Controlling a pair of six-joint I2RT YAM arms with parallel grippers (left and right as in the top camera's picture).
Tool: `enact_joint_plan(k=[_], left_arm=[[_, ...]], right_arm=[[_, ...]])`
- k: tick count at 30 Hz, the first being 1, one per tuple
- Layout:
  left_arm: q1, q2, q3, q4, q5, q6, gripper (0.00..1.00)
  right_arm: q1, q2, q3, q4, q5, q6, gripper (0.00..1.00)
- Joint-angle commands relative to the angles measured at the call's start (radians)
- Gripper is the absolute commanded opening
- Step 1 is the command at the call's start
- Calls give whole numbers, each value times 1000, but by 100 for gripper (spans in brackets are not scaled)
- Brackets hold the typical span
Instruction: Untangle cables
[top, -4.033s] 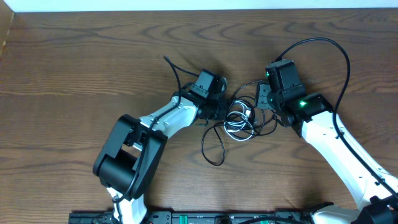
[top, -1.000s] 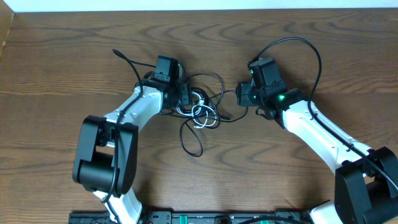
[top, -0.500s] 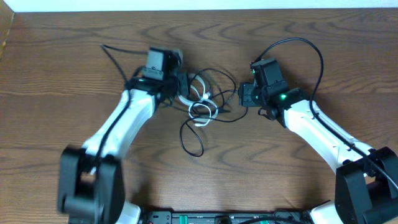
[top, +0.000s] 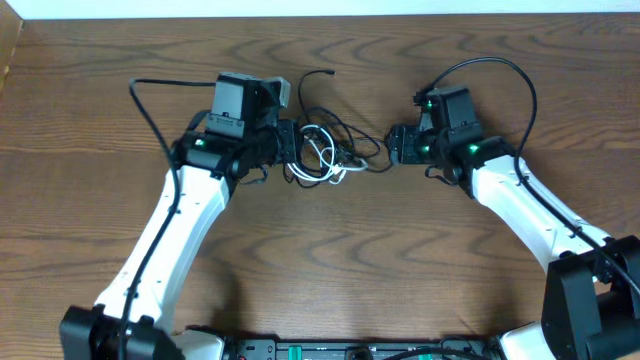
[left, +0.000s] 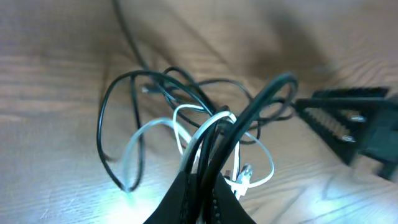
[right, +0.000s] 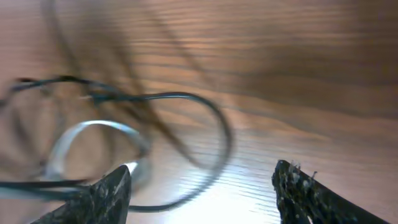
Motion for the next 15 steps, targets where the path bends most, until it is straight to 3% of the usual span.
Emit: enact_joint_plan(k=[1,3,6,10,12,13,14,15], left_arm=[[-18,58,-3,28,34,-39,8],[-28,85,-3,99,166,-39,8],[-34,97,-3,175,158,-50,7],[-36,97,-3,241,216,-172,7],[-36,97,-3,280,314,-207,7],[-36,97,-3,288,336,-217,7],[-36,97,-3,298,386,-236,7],[-36,97,-3,297,409,-245,7]], right_arm=[[3,1,5,28,-333,-71,73],[11,1,5,24,-397,-98,73],[19,1,5,14,-456,-108,74],[19,1,5,9,-424,-107,69],[24,1,5,-1,-365,-107,57],[27,1,5,-7,-335,-107,45],[29,1,5,-19,-281,-102,27],[30,1,5,-28,-225,-81,20]])
